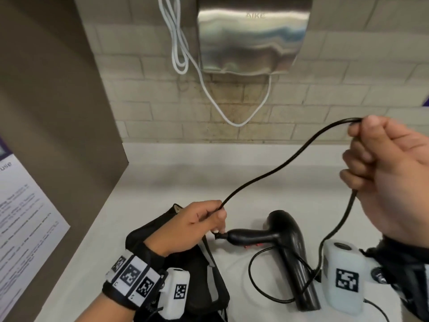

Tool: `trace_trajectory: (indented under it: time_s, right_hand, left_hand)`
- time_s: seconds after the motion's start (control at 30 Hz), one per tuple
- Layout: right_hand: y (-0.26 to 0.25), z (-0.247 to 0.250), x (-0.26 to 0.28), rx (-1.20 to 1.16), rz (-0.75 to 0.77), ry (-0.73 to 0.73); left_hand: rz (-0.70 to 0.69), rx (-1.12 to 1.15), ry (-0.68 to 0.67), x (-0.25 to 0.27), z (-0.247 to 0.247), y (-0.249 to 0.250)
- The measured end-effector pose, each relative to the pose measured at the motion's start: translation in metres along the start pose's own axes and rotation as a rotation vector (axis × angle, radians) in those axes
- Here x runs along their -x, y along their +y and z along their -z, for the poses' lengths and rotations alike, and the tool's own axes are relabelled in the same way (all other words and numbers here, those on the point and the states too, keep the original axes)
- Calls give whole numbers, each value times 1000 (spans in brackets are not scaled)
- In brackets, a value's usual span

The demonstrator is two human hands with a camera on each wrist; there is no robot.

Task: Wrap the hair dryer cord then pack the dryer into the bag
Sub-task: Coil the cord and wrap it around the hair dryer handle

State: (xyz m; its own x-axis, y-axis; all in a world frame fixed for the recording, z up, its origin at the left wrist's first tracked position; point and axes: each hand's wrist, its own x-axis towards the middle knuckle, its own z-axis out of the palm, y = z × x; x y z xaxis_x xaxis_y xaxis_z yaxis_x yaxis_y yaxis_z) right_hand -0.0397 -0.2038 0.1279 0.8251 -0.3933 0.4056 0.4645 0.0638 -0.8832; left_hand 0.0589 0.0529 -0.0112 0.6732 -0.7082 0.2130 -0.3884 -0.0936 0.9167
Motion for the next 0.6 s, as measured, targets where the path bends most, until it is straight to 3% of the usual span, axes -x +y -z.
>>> trace_trajectory:
  time_s: [0.07, 0.2, 0.3, 0.43, 0.5, 0.6]
  right_hand:
    - [7, 19, -3, 89, -9, 75]
    - [35, 56, 3, 555, 4, 143]
    - [52, 60, 14, 885, -34, 48]
    - [84, 60, 21, 1232, -199, -210]
    - [95, 55, 21, 1256, -183, -268]
    - [91, 29, 21, 969, 71, -216]
  left_hand:
    - [-42, 139, 102, -7, 1, 8]
    - [-113, 388, 247, -22, 7, 34]
    - [-164, 422, 248, -33, 10, 58]
    - [-119, 438, 183, -44, 7, 83]
    - [-92, 435, 137, -49, 2, 92]
    - [-63, 392, 103, -55, -3, 103]
